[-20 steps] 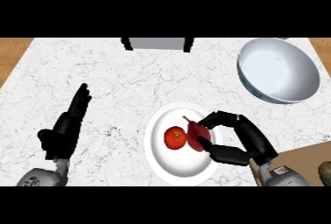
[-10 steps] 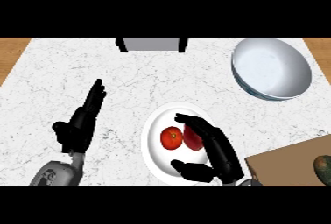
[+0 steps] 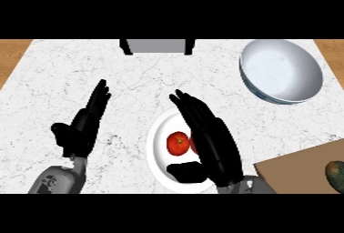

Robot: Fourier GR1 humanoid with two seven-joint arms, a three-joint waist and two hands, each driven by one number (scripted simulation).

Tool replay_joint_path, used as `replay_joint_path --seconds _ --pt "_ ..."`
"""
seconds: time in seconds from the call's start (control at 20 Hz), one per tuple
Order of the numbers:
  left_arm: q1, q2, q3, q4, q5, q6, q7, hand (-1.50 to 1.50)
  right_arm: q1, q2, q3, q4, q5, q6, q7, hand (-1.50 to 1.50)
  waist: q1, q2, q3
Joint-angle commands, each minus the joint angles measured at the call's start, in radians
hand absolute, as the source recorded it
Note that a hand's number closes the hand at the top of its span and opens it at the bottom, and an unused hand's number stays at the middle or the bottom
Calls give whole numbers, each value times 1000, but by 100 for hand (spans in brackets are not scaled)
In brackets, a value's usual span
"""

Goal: Pick the pear from the plate and place it in the bowl

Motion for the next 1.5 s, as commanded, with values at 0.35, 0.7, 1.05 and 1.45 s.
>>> replay_joint_path --seconds 0.35,0.7,1.05,1.45 --pt "24 -3 9 -55 -19 -18 33 0 -226 100 -51 115 -36 320 444 -150 18 1 1" --pt "81 -17 28 -12 -35 -67 -67 0 -193 86 -133 189 -92 424 428 -150 6 4 1" --pt "-7 -64 65 -30 -79 -52 55 0 -90 96 -132 214 -73 411 320 -150 3 3 2" --pt "12 -63 116 -23 -89 -115 31 0 -63 102 -128 85 -152 371 351 -150 5 3 1"
